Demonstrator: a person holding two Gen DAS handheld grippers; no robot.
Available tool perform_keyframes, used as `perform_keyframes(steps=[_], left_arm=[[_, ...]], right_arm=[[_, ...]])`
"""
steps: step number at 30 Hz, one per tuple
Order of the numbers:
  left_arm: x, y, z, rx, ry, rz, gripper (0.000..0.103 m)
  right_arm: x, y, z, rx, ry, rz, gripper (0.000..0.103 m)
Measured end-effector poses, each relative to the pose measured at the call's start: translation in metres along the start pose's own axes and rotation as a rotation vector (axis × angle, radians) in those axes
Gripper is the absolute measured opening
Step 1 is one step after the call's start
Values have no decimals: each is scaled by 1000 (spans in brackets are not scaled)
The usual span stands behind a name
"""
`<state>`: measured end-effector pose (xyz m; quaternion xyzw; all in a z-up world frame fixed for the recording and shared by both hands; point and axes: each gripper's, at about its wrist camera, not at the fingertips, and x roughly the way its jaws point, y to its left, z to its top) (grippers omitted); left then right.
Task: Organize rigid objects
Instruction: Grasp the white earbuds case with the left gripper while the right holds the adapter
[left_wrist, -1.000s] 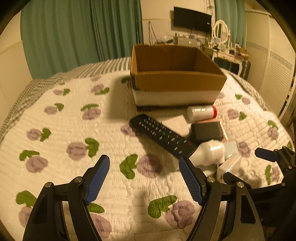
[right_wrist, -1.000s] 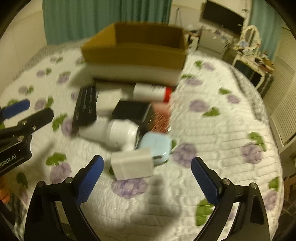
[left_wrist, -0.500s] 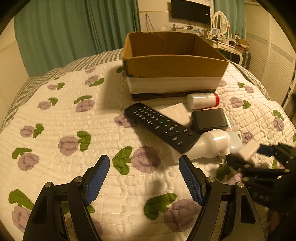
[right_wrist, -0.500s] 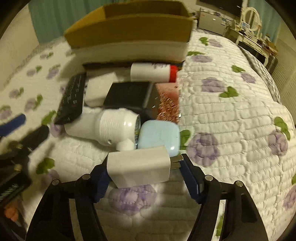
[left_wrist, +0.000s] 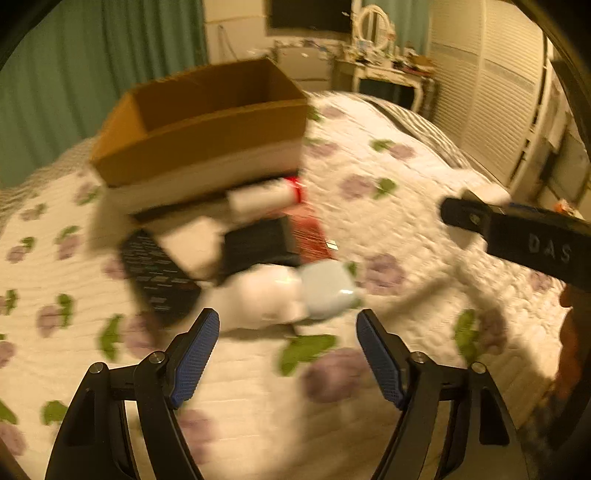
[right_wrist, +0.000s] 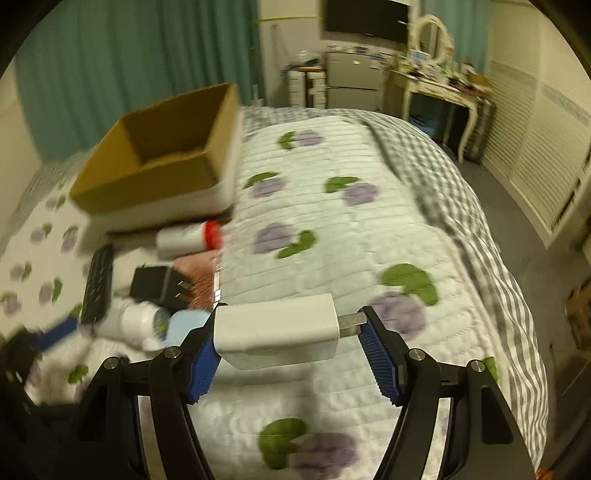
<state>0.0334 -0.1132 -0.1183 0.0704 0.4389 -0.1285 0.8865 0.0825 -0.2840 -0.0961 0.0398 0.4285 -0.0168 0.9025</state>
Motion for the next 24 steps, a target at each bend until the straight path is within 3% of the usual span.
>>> perform_keyframes(steps=[4, 9, 14, 21, 23, 24], left_arm=[[22, -20, 3, -25, 55, -89, 77], [35, -27, 18, -47, 30, -116, 77], [61, -30, 26, -39, 74, -73, 76], [81, -29, 30, 18, 56, 3, 76], [81, -20, 32, 3, 56, 20, 69], [80, -18, 32, -4, 58, 20, 56]], right_arm=[[5, -4, -2, 5, 8, 14, 69], [9, -10, -2, 24, 4, 15, 69], [16, -18, -3, 50, 17, 22, 69], [21, -18, -5, 50, 28, 32, 69], [21, -19, -5, 52, 27, 36, 69], [20, -19, -4, 54, 23, 39, 69]])
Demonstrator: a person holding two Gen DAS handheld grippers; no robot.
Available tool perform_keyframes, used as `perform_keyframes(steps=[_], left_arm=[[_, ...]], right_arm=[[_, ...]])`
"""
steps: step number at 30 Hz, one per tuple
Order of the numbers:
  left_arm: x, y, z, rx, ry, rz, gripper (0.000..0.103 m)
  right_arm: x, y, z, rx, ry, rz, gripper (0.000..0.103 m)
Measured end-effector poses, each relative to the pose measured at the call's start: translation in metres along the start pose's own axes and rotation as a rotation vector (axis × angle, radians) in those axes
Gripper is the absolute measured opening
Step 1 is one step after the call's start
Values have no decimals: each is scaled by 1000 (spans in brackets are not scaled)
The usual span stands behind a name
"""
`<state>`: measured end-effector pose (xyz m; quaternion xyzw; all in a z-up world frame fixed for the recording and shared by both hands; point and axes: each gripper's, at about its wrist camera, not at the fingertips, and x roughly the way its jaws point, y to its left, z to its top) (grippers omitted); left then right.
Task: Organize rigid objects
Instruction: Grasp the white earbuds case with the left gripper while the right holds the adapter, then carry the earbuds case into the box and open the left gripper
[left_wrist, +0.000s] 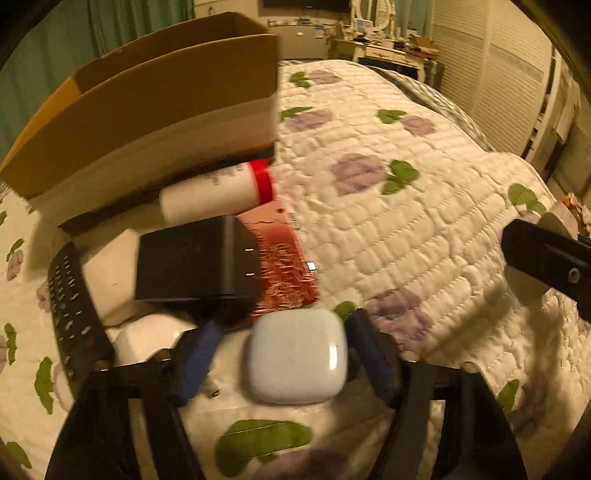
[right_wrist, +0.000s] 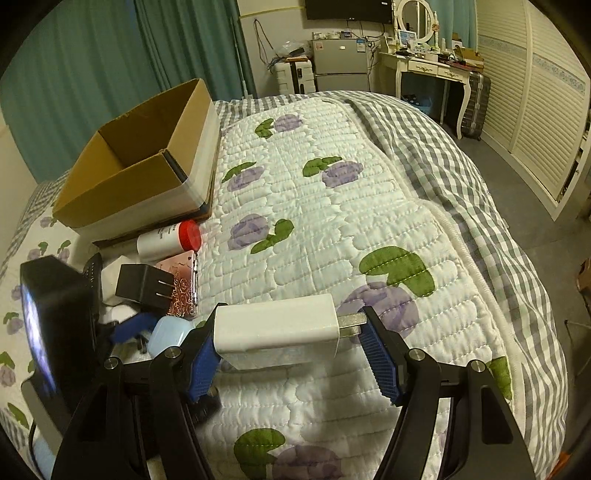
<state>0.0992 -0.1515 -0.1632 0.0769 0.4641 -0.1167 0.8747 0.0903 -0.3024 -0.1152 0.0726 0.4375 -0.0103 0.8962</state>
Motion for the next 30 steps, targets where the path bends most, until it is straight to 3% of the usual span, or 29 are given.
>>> perform_keyframes(steps=[1, 3, 7, 13, 21, 30], left_arm=[[0, 3, -2, -16, 24, -14, 50], [2, 10, -7, -72, 46, -45, 50], [3, 7, -6, -65, 84, -65, 50], [-11, 11, -12, -83, 68, -79, 49], [-68, 26, 1, -98, -55, -90, 49], [-126, 82, 64, -96, -210, -24, 49]], right_arm=[[-1, 0, 0, 0, -4, 3, 69], [0, 0, 0, -1, -3, 3, 69], [0, 2, -1, -11, 0, 5, 69], [-5, 8, -1, -30, -11, 1, 69], [-33, 31, 7, -97, -65, -4, 69], [-68, 74, 59, -191, -170, 42, 69]])
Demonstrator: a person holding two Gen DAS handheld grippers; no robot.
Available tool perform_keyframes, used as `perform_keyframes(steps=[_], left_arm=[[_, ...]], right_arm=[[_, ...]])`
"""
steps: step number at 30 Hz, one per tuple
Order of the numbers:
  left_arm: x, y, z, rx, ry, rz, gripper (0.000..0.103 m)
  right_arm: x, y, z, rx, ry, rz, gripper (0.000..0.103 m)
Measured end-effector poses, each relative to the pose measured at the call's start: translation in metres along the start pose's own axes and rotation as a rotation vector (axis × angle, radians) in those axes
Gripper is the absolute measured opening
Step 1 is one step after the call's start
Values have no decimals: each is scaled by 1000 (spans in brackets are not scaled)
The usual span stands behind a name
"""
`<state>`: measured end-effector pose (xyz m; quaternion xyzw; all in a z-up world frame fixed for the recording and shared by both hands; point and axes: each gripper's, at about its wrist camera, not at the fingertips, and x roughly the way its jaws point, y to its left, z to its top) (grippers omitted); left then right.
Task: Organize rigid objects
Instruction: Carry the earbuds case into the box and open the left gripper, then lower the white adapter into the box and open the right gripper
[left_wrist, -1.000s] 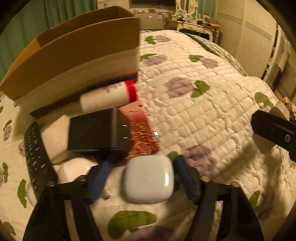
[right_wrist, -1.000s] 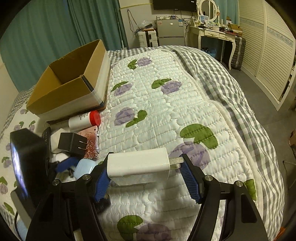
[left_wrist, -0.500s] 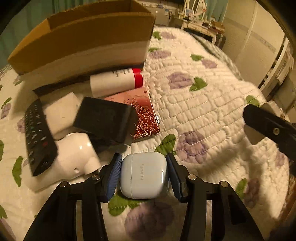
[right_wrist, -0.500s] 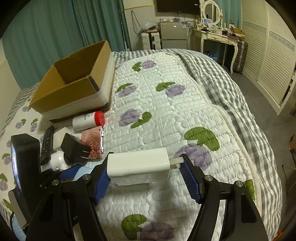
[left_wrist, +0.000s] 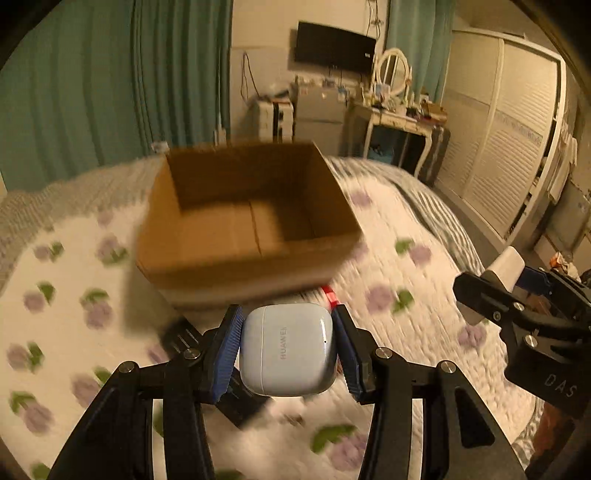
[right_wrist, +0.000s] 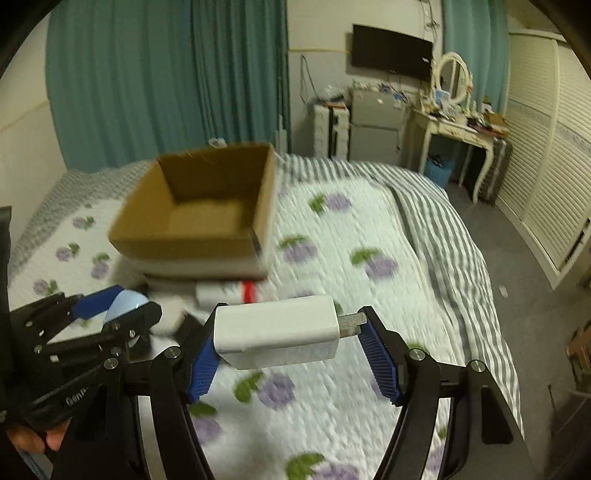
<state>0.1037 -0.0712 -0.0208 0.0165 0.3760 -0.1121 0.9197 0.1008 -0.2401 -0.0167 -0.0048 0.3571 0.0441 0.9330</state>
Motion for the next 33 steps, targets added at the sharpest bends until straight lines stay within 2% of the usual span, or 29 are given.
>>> perform_keyframes(steps=[6, 11, 14, 19, 23, 27, 29, 30, 33], left_arm=[[-6, 38, 48, -5, -61, 29, 49], [19, 62, 86, 17, -77, 57, 49], [40, 67, 97, 33, -71, 78, 49], [81, 71, 102, 94, -52, 90, 49], [110, 82, 97, 79, -19, 89, 50], [123, 89, 91, 50, -2, 57, 52], [127, 90, 88, 39, 23, 25, 57], [126, 91, 88, 30, 24, 22, 63], [116, 92, 90, 21, 9, 54, 64]], right_arm=[[7, 26, 54, -74, -60, 20, 69], [28, 46, 99, -95, -104, 55, 69], [49, 60, 115, -134, -110, 53, 69], [89, 74, 120, -175, -99, 48, 69], [119, 79, 113, -190, -69, 46, 69], [136, 76, 105, -196, -39, 47, 69], [140, 73, 103, -196, -33, 43, 69], [142, 72, 104, -196, -31, 42, 69], [138, 69, 103, -194, -35, 40, 69]])
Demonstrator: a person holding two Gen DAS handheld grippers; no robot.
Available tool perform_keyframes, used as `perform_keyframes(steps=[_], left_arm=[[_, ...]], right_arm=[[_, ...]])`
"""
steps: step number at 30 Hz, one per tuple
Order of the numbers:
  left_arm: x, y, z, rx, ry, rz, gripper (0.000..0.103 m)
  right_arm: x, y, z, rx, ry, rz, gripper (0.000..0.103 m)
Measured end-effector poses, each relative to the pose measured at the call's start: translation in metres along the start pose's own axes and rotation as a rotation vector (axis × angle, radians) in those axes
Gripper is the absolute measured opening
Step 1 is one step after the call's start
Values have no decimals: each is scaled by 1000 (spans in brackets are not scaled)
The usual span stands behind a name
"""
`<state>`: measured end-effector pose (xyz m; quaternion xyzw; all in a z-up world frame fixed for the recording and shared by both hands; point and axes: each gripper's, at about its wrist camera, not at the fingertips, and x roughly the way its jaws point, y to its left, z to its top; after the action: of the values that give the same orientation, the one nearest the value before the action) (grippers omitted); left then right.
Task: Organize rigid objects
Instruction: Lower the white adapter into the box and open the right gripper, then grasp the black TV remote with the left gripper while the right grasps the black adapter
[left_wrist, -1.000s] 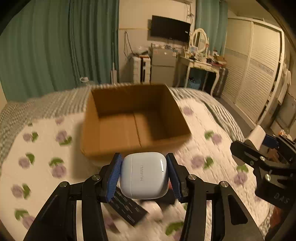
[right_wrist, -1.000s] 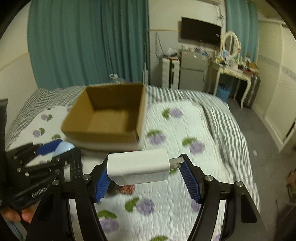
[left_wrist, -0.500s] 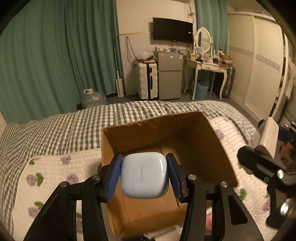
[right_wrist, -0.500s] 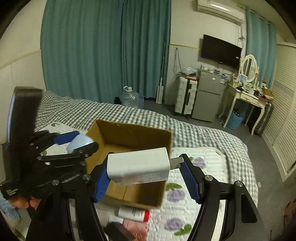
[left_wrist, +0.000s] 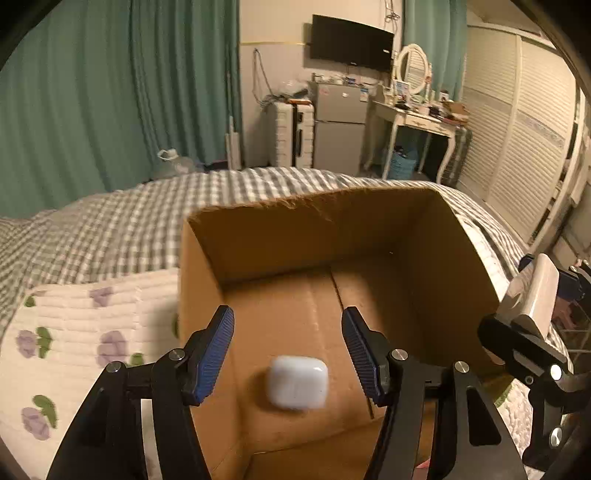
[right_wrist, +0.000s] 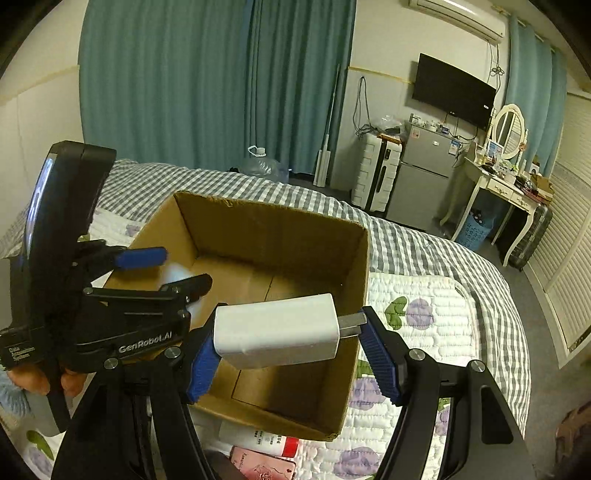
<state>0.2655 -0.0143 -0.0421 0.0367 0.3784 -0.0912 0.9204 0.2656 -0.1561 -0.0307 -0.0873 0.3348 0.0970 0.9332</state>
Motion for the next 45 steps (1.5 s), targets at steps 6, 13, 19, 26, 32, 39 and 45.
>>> perform_keyframes(steps=[6, 13, 19, 26, 32, 39, 45], left_arm=[[-34, 22, 4, -28, -37, 54, 64], [-58, 46, -11, -62, -37, 80, 64], [-79, 47, -30, -64, -8, 102, 64], [-117, 37, -59, -76, -4, 111, 64], [-132, 23, -94, -89, 17, 111, 64], [-122, 13, -141, -173, 82, 107, 64], [-85, 11, -172, -175, 183, 118, 64]], right_arm=[[-2, 2, 5, 1, -6, -11, 69], [23, 17, 1, -5, 61, -5, 70], [-9, 20, 7, -1, 14, -38, 91], [-84, 17, -4, -67, -27, -37, 91], [-114, 22, -50, -124, 7, -20, 91], [-82, 40, -110, -193, 118, 58, 91], [-40, 48, -154, -266, 253, 96, 87]])
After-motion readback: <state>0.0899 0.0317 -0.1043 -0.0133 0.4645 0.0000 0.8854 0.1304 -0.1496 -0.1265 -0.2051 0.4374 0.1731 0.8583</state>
